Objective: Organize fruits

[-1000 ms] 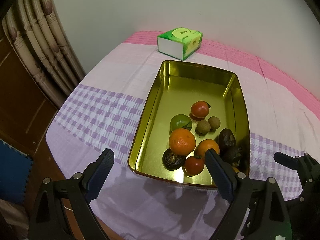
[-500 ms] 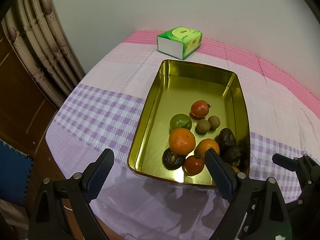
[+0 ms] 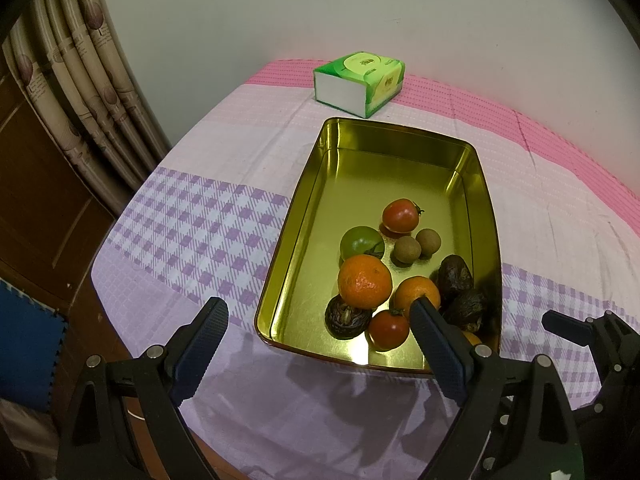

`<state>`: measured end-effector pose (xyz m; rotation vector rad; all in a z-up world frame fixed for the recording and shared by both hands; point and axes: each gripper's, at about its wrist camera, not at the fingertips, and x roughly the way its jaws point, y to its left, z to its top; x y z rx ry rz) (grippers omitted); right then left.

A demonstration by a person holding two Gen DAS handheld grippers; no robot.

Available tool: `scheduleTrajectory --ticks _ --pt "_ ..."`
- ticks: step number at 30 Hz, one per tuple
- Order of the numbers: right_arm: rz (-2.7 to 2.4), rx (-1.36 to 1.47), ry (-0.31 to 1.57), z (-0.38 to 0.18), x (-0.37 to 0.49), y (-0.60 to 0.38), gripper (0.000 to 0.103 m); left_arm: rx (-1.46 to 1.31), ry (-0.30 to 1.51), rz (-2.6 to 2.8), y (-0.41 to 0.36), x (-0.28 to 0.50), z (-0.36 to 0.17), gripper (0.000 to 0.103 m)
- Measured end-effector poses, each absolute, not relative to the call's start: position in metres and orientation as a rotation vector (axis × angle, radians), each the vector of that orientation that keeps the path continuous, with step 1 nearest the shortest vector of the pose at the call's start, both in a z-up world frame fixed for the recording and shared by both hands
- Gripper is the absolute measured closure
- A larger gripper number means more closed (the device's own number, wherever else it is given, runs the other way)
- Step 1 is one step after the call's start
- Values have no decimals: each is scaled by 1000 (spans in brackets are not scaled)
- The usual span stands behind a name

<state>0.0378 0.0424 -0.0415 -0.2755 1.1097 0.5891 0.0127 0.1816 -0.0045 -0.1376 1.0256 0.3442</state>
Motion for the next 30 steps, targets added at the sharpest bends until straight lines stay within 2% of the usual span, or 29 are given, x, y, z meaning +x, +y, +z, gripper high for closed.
scheduleTrajectory --ticks 25,30 --pt "598 -275 1111 -41 35 44 5 -130 1021 328 180 10 -6 13" --pt "599 -273 1111 -40 34 44 5 -126 1017 325 179 10 -5 9"
